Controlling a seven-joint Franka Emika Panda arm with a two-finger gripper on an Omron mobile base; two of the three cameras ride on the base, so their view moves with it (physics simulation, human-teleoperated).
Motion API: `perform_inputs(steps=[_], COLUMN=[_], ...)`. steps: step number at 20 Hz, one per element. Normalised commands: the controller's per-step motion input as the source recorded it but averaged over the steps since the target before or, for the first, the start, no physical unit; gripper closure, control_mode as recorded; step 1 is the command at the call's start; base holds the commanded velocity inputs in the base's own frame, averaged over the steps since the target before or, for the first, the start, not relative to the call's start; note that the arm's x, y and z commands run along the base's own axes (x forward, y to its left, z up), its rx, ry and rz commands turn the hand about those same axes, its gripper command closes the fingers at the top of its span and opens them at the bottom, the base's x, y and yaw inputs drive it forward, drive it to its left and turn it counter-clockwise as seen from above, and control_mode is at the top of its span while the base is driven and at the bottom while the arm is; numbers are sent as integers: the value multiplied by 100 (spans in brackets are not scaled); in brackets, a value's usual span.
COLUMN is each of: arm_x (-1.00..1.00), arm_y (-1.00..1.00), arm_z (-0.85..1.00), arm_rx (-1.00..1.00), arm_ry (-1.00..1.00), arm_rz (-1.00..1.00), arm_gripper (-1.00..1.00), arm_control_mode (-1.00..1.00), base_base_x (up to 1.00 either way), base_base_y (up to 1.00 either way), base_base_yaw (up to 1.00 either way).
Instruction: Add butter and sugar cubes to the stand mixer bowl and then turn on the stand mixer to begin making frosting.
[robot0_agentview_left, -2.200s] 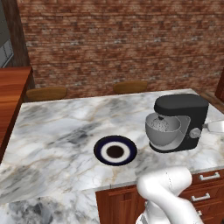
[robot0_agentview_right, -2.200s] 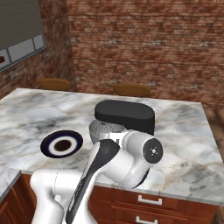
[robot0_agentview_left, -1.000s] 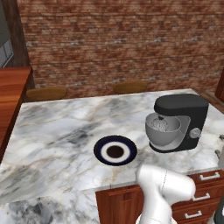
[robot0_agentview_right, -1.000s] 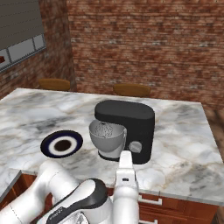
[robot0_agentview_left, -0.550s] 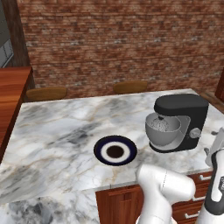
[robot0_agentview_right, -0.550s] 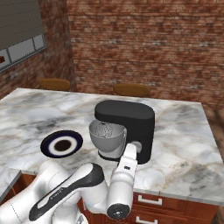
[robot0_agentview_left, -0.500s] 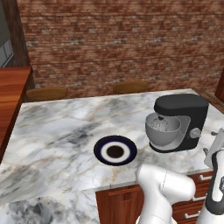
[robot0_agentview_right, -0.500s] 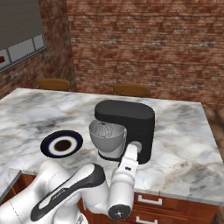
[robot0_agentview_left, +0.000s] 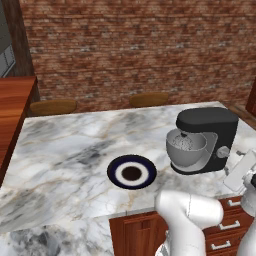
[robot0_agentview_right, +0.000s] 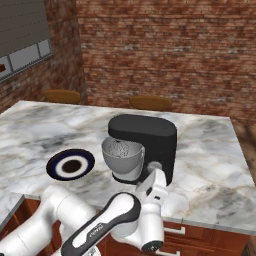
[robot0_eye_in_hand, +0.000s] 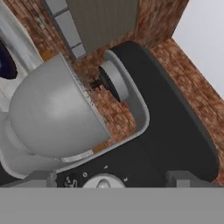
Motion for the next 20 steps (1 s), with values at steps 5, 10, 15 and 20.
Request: perform_inputs(steps=[5, 10, 15, 20], arm_x=[0, 2, 32, 31], arm_y=[-14, -2, 0, 1], arm_z=[4, 3, 0, 0], arm_rx=[1, 0, -1, 0], arm_ry=[-18, -3, 14, 14], arm_rz=[4, 0, 0, -2], arm_gripper=[-100, -100, -100, -100], arm_control_mode=[-100, -100, -100, -100], base_base_x=[0, 0, 0, 0], base_base_y=[0, 0, 0, 0], base_base_yaw=[0, 0, 0, 0])
